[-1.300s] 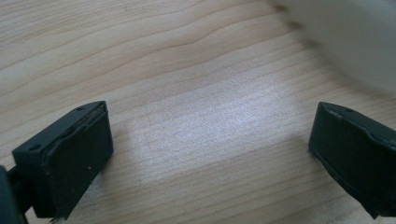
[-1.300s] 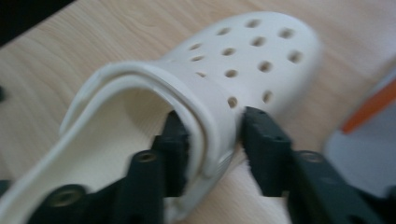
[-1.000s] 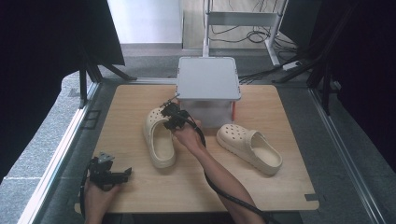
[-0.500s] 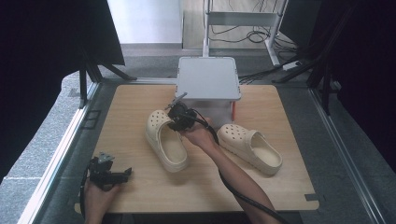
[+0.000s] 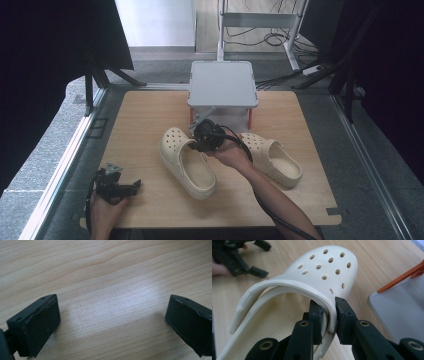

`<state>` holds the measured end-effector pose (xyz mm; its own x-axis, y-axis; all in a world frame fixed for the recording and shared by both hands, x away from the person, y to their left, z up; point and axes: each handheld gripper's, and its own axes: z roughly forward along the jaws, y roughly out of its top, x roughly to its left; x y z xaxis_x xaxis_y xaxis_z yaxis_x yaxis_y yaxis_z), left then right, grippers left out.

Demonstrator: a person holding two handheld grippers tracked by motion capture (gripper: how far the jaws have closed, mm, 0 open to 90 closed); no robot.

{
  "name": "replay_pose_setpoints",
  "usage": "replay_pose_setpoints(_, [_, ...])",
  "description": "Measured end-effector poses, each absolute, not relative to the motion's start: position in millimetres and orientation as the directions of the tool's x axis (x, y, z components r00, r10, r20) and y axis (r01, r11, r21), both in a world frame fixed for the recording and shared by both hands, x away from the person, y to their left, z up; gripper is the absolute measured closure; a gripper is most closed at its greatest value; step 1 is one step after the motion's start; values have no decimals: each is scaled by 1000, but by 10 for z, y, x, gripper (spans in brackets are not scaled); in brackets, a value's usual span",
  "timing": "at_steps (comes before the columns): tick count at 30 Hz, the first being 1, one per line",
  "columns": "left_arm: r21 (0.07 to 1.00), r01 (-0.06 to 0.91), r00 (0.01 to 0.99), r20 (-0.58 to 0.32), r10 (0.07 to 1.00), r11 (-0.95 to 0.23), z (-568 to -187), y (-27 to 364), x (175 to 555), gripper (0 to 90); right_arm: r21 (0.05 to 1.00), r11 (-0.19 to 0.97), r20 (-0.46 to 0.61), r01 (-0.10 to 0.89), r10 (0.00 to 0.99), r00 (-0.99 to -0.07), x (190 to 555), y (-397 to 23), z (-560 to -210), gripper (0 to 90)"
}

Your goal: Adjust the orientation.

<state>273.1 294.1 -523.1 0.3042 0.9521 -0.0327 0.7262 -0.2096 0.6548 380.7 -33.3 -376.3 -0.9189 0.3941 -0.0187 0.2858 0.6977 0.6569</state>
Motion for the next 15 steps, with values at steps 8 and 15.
replay_pose_setpoints(8, [654, 727, 304, -33, 952, -210, -5231, 2941, 2731, 0, 667, 714, -39, 212, 317, -948, 3515, -513, -3737, 768])
replay_pose_setpoints(15, [655, 727, 302, -35, 953, -206, -5231, 2938, 2730, 0, 673, 722, -62, 161, 272, -960, 3312, -662, -3856, 767])
